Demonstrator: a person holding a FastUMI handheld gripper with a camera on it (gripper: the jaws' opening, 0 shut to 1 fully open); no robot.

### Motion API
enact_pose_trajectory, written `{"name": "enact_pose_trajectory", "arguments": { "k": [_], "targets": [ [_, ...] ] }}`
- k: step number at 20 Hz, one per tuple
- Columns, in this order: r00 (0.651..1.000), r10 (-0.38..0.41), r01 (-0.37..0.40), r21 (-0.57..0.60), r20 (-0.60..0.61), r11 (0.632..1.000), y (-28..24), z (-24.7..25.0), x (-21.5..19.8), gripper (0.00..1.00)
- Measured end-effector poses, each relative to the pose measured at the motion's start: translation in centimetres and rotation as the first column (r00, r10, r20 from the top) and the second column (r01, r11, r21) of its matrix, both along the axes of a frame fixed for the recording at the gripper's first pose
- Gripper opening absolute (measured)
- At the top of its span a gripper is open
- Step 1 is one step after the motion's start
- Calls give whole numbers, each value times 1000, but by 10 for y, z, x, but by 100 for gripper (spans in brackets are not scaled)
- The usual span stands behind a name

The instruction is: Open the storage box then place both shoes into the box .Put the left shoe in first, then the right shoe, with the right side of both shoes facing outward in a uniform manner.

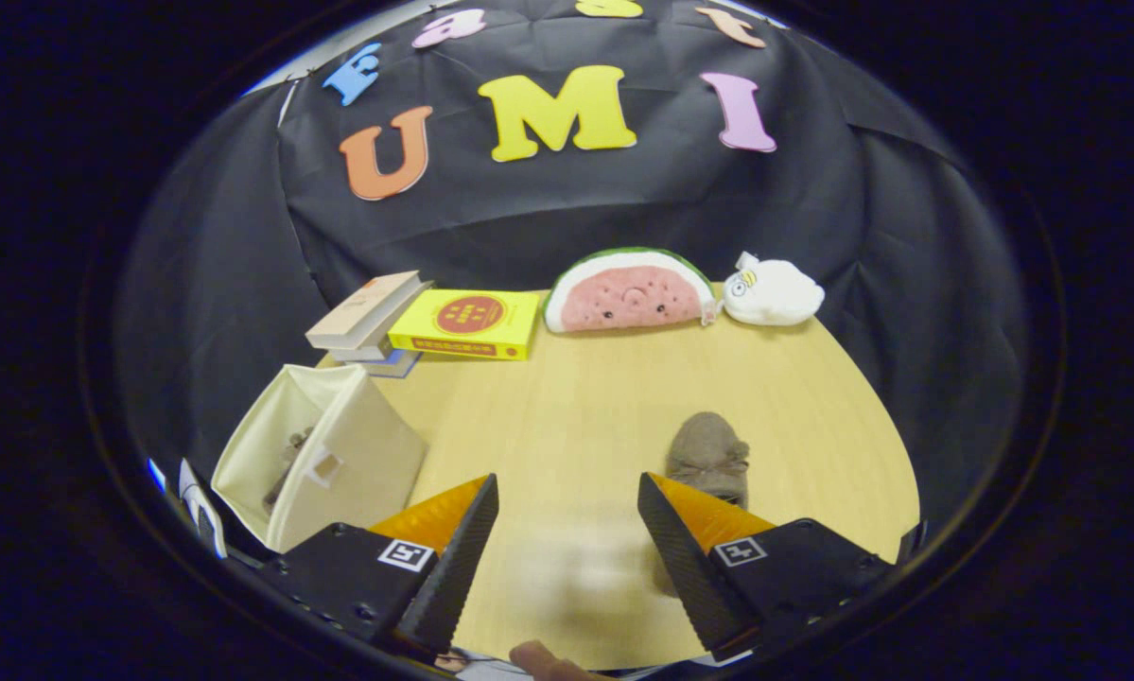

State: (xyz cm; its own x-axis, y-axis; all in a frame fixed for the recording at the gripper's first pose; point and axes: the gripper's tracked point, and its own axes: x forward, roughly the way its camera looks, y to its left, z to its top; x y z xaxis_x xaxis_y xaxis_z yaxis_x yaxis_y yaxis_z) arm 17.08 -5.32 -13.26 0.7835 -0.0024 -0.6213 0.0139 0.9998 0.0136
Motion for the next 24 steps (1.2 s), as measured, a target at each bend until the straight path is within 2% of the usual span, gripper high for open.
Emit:
{"name": "enact_pose_trajectory", "arguments": {
  "k": [3, 7, 12, 13, 15, 16, 17, 20, 21, 24],
  "targets": [
    [998, -53, 53, 3, -32, 999, -48, -18, 6, 92],
    [996, -73, 73, -15, -53, 997, -93, -34, 8, 92],
    [979, -132, 129, -31, -153, 991, -128, -76, 3, 92],
    [977, -124, 119, -39, -174, 992, -127, -84, 1, 87],
    [977, -138, 116, -137, -161, 984, -138, -93, 7, 80],
    [978, -129, 100, -172, -165, 980, -139, -95, 7, 73],
    [978, -109, 80, -165, -176, 983, -132, -98, 7, 58],
    [977, -109, 79, -167, -184, 983, -127, -107, 14, 26],
    [976, -107, 75, -168, -188, 983, -125, -107, 12, 23],
    [979, -121, 101, -128, -166, 987, -126, -106, 17, 23]
  ]
}}
